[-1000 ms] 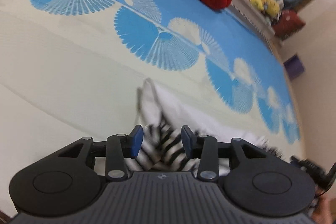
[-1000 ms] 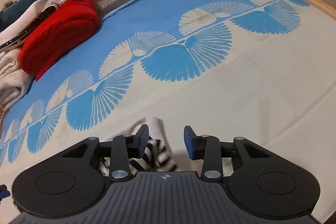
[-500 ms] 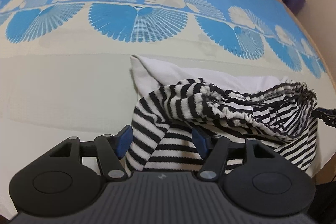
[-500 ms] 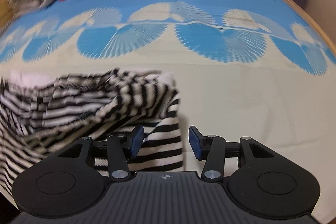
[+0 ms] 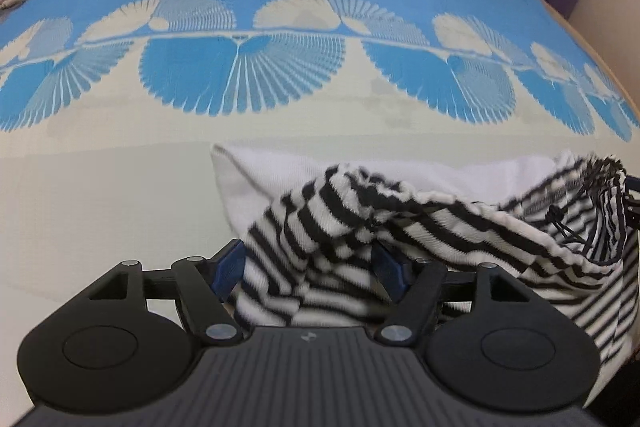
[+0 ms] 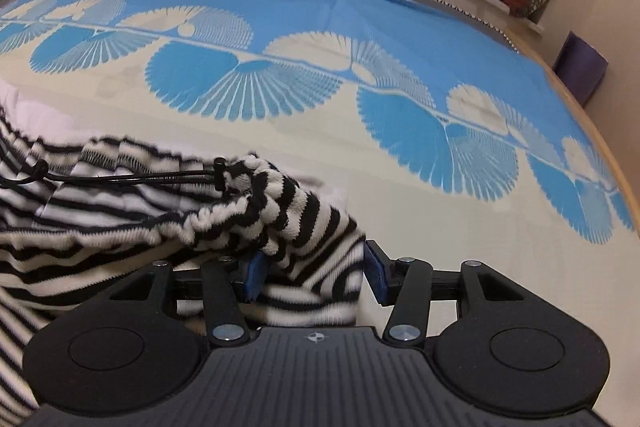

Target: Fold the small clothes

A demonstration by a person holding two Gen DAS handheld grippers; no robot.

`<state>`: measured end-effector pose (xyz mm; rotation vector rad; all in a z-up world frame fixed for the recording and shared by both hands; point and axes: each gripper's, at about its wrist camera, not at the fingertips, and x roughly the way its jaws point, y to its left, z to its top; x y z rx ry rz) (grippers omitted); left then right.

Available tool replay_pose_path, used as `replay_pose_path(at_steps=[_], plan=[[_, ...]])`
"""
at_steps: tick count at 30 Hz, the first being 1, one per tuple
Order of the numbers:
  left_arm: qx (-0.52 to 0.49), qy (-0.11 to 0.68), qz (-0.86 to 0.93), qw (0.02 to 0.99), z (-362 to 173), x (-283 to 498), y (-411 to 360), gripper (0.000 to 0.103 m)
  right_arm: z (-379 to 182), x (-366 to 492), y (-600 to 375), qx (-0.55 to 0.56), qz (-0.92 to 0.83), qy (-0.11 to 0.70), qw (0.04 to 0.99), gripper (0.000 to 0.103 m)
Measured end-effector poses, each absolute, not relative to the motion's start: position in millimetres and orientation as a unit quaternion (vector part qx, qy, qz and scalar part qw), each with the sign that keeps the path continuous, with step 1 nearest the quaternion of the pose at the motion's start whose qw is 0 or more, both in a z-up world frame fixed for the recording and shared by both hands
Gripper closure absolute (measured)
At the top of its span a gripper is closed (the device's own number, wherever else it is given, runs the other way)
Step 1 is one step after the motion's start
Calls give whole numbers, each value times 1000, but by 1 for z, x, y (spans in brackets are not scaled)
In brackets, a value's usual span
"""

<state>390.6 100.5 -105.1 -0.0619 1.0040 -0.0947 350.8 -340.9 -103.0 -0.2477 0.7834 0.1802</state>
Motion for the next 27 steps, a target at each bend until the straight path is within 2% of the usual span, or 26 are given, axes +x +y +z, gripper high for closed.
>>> replay_pose_path(at_steps=[6, 9, 10, 11, 12, 13, 14, 15, 18, 20, 24, 25, 27], plan=[[-42, 470, -43, 880, -107, 413, 98, 28, -106, 377, -337, -93, 92, 378, 917, 51], [-36, 476, -54, 877, -114, 421, 96, 32, -108, 385, -330, -88, 104, 379, 915, 51], [-36, 478, -61, 875, -116, 424, 96, 42, -109, 388, -327, -89, 108, 380, 914, 51], [-39, 481, -70, 873, -118, 426, 96, 60, -111, 390, -325, -91, 111, 382, 913, 52], [-42, 482, -78, 872, -119, 428, 96, 71, -112, 392, -323, -91, 117, 383, 912, 58], [-39, 480, -80, 873, -119, 429, 97, 87, -112, 393, -322, -89, 126, 382, 911, 68], [-35, 472, -82, 877, -116, 430, 97, 96, -110, 394, -322, -81, 138, 380, 911, 96], [-36, 460, -78, 883, -112, 430, 100, 98, -105, 395, -323, -71, 135, 371, 916, 100], [-90, 400, -22, 912, -91, 430, 125, 98, -79, 398, -345, 27, 96, 312, 945, 100], [-132, 385, -4, 913, -89, 431, 139, 98, -73, 402, -356, 75, 71, 300, 948, 100], [-81, 506, -9, 859, -131, 448, 119, 98, -110, 419, -334, 1, 36, 405, 913, 100], [-75, 509, -5, 857, -133, 448, 116, 97, -119, 422, -330, -4, 33, 429, 903, 100], [-85, 483, -2, 871, -124, 447, 118, 97, -116, 422, -328, 4, 21, 416, 909, 100]])
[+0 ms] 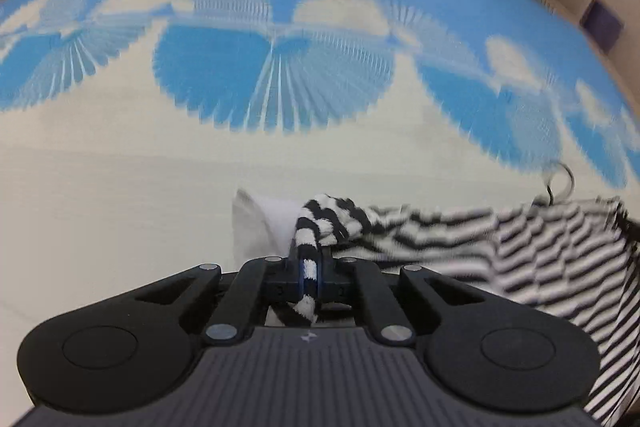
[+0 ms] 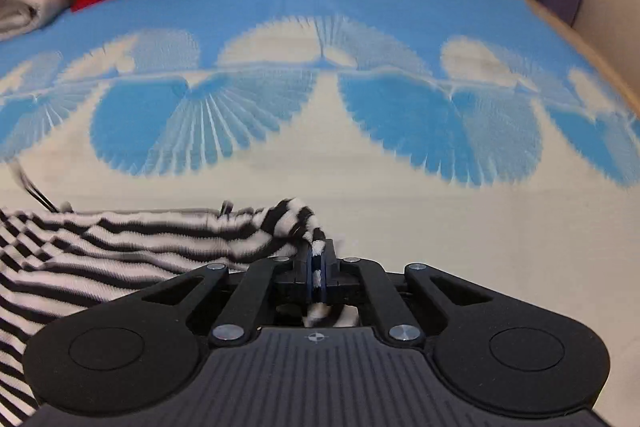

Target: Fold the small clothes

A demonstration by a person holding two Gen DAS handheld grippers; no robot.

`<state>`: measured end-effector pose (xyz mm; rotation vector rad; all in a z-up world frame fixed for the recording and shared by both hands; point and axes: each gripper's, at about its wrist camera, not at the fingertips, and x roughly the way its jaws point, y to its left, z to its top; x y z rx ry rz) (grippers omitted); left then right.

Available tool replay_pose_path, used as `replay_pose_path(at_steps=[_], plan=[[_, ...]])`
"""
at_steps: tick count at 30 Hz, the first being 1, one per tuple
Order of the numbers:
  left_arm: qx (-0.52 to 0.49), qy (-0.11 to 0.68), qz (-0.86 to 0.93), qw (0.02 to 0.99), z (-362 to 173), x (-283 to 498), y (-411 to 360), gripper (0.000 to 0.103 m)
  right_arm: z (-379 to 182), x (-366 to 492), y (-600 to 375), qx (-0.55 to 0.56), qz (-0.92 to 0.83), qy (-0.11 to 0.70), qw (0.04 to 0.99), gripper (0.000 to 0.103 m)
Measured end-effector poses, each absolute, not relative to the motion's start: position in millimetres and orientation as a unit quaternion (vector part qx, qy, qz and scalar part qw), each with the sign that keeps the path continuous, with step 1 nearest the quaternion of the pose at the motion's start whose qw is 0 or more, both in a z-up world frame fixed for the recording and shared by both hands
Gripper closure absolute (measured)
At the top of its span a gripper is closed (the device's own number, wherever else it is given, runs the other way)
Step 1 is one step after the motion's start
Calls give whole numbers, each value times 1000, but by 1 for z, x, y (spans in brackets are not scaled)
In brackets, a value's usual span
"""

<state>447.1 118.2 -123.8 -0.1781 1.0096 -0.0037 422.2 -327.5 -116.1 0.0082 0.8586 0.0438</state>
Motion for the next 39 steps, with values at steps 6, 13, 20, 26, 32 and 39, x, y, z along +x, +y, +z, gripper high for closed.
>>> replay_pose_path(at_steps=[6, 13, 20, 26, 32, 39], plan=[[-98, 525, 20, 845, -134, 447, 127, 63, -129, 426, -341, 30, -15, 468, 883, 63], [-168, 488, 22, 856, -95, 407, 161, 57, -89, 386, -371, 82, 13, 443, 893, 54], [-174, 586, -29, 791, -113, 361, 176, 47, -113, 336, -403, 104, 73, 551, 825, 49], [-137, 617, -56, 773, -124, 340, 172, 47, -125, 306, -403, 76, 103, 589, 798, 48], [-105, 632, -66, 765, -129, 337, 162, 50, -120, 300, -405, 83, 98, 583, 802, 81], [-71, 632, -62, 769, -125, 333, 162, 102, -96, 289, -425, 116, 102, 555, 817, 96]])
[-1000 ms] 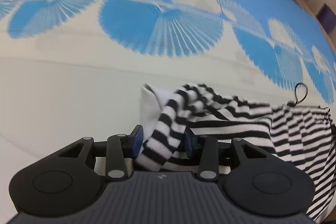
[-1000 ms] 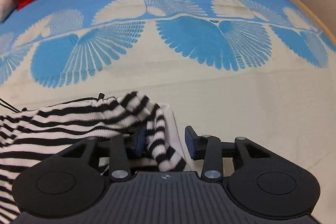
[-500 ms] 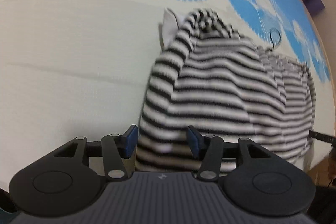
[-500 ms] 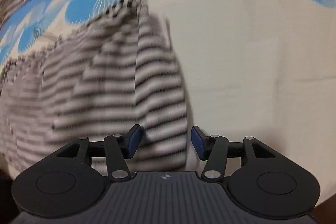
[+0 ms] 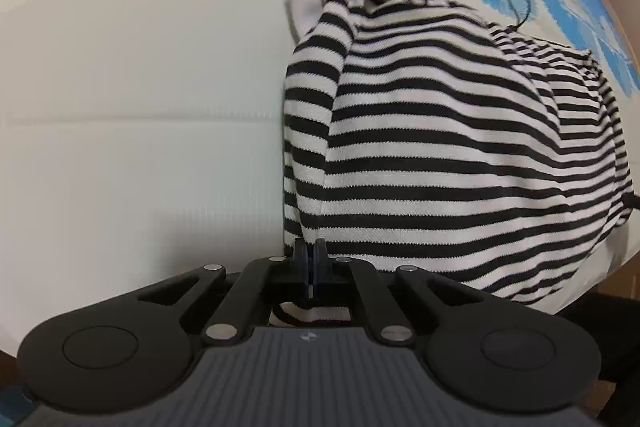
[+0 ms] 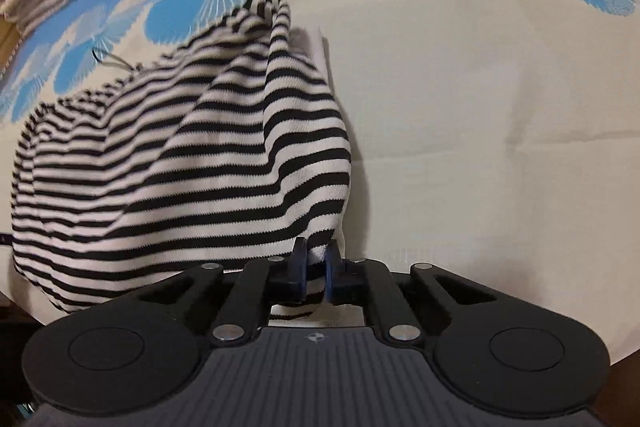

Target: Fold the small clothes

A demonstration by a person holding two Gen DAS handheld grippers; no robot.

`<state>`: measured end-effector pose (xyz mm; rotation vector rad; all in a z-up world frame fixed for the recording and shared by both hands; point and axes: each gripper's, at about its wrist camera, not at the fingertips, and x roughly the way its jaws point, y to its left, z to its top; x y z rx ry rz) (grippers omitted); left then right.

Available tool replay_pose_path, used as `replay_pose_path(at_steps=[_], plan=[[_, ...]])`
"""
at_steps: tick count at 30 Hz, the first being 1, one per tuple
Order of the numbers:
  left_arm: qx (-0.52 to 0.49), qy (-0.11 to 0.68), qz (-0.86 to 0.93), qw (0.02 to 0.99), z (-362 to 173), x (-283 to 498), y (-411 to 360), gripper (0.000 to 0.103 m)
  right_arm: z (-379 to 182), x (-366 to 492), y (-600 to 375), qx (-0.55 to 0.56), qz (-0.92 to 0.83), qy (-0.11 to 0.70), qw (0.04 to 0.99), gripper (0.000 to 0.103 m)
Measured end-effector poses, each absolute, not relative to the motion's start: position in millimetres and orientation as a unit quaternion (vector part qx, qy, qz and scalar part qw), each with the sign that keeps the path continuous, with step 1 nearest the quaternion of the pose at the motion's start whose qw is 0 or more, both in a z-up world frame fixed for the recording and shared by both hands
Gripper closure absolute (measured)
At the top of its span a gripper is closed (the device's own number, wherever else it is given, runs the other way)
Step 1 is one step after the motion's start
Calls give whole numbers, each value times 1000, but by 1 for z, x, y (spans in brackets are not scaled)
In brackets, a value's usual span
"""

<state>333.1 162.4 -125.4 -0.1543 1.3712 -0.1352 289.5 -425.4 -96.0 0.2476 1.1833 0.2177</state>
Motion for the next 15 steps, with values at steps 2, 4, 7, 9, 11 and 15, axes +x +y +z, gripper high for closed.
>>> replay_pose_path(at_steps=[2, 4, 7, 9, 11, 15], plan=[[-84, 617, -54, 780, -116, 330, 173, 102, -95, 288, -434, 131, 95, 557, 814, 96], [-68, 623, -30, 779, -116, 327, 179, 102, -104, 290, -436, 119, 80, 575, 805, 96], [-31, 652, -27, 757, -127, 322, 174, 102, -117, 288, -424, 86, 80, 600, 791, 95], [-32, 653, -24, 756, -125, 322, 172, 97, -113, 287, -416, 58, 79, 594, 798, 90], [-33, 637, -17, 770, -114, 322, 171, 83, -104, 287, -416, 50, 64, 582, 809, 86], [-64, 583, -82, 806, -85, 319, 163, 75, -78, 280, -416, 70, 98, 524, 843, 85]])
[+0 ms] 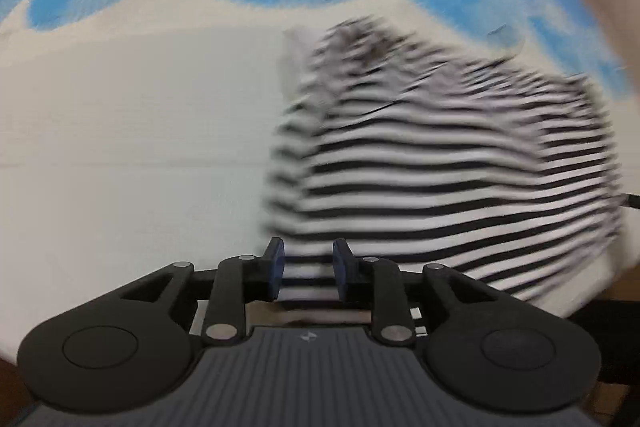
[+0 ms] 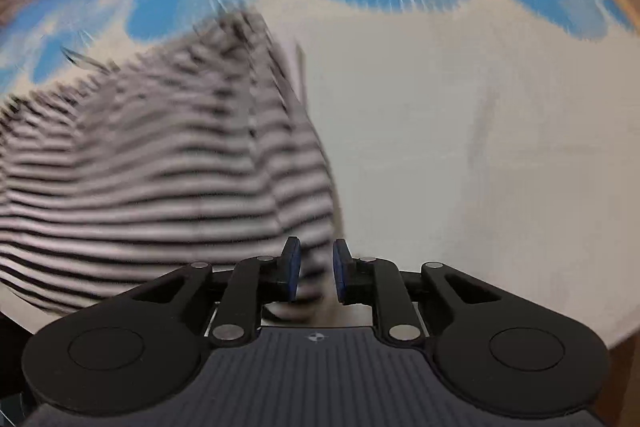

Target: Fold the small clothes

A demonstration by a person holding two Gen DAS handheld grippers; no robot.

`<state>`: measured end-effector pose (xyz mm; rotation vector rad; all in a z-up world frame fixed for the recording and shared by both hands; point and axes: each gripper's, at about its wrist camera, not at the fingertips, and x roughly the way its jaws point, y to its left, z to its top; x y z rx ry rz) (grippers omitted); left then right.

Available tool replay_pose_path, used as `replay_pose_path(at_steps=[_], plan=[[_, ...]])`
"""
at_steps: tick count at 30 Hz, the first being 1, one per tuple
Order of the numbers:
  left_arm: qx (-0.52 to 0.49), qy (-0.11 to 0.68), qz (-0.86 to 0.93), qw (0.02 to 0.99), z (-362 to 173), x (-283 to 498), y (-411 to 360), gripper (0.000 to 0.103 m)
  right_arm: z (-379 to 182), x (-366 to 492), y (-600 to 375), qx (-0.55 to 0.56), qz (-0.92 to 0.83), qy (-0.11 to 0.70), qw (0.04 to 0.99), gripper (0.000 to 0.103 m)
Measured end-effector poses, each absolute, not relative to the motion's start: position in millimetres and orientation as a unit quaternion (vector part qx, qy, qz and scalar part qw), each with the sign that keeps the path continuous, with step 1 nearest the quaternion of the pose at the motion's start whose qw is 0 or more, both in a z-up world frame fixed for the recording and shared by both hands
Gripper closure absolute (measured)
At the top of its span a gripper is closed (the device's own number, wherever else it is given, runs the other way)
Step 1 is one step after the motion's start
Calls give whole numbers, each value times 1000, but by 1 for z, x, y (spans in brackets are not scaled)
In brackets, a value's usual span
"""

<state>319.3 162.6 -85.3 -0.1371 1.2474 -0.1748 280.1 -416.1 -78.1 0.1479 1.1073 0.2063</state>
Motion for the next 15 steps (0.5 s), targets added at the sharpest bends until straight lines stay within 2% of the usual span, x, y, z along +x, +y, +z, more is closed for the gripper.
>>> replay_pose_path(at_steps=[2, 4, 6, 8, 11, 15], plan=[[-69, 588, -127, 796, -87, 317, 152, 75, -79, 278, -411, 76, 130, 525, 837, 85], [-36, 610, -147, 777, -98, 316, 137, 74, -92, 277, -398, 46, 150, 551, 820, 80], [25, 641, -141, 754, -116, 314, 122, 65, -113, 275, -384, -22, 140, 585, 799, 76], [56, 651, -131, 746, -125, 314, 117, 51, -116, 275, -378, -43, 138, 585, 798, 73], [3, 646, -112, 755, -113, 317, 137, 50, -98, 279, -385, -20, 109, 570, 814, 73], [-74, 606, -97, 786, -89, 316, 172, 49, -49, 276, -398, -13, 62, 491, 869, 67]])
